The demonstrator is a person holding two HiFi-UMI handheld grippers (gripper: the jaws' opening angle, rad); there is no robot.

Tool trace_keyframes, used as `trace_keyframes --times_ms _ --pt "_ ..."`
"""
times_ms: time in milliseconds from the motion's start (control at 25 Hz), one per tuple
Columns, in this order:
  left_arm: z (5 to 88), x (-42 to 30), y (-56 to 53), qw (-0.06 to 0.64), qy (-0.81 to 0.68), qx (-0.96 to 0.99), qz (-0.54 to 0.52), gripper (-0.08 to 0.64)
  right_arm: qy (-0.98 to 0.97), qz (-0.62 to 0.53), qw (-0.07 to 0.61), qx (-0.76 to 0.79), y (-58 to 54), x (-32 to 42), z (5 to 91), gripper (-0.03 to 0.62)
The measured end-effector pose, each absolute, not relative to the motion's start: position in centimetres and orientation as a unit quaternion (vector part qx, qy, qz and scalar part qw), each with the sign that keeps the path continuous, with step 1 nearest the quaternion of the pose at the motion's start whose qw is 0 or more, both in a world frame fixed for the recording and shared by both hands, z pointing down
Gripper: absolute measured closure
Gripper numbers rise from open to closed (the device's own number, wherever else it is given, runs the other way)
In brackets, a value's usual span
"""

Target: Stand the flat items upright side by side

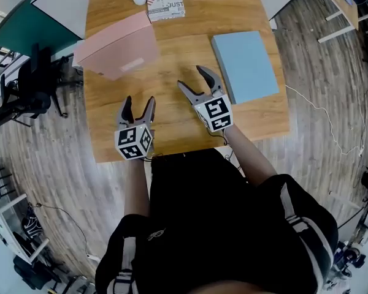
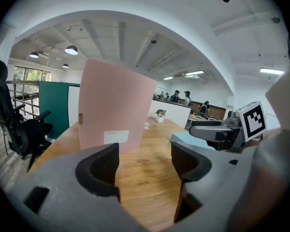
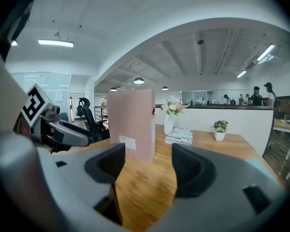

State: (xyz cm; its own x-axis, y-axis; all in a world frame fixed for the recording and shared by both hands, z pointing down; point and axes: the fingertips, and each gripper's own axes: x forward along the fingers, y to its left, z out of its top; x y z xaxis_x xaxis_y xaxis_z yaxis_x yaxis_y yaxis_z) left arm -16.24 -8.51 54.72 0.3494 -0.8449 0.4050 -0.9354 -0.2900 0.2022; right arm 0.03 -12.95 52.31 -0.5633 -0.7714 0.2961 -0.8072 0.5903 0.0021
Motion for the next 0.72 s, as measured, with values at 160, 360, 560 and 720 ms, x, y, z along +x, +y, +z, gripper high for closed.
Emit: trace_keyframes --times_ms 160,360,560,720 --pt "55.2 -11.9 -8.0 0.212 -0.511 0.825 0.117 0.213 -0.865 0.085 0.139 0.474 -11.0 2.7 53.0 0.285" --pt "55.0 -7.3 -8.6 0.220 -0.438 0.863 0.122 0.213 -0.830 0.100 0.140 0.530 -9.0 6.4 52.9 0.287" --pt "55.4 -3.0 -8.1 0.239 -0.364 0.893 0.118 0.213 -0.783 0.125 0.154 0.589 -5.7 10.5 53.6 0.287" --pt "56.4 1.0 -7.1 0.246 -0.309 0.910 0.128 0.221 -0.745 0.141 0.165 0.631 -3.0 14.3 54.6 0.287"
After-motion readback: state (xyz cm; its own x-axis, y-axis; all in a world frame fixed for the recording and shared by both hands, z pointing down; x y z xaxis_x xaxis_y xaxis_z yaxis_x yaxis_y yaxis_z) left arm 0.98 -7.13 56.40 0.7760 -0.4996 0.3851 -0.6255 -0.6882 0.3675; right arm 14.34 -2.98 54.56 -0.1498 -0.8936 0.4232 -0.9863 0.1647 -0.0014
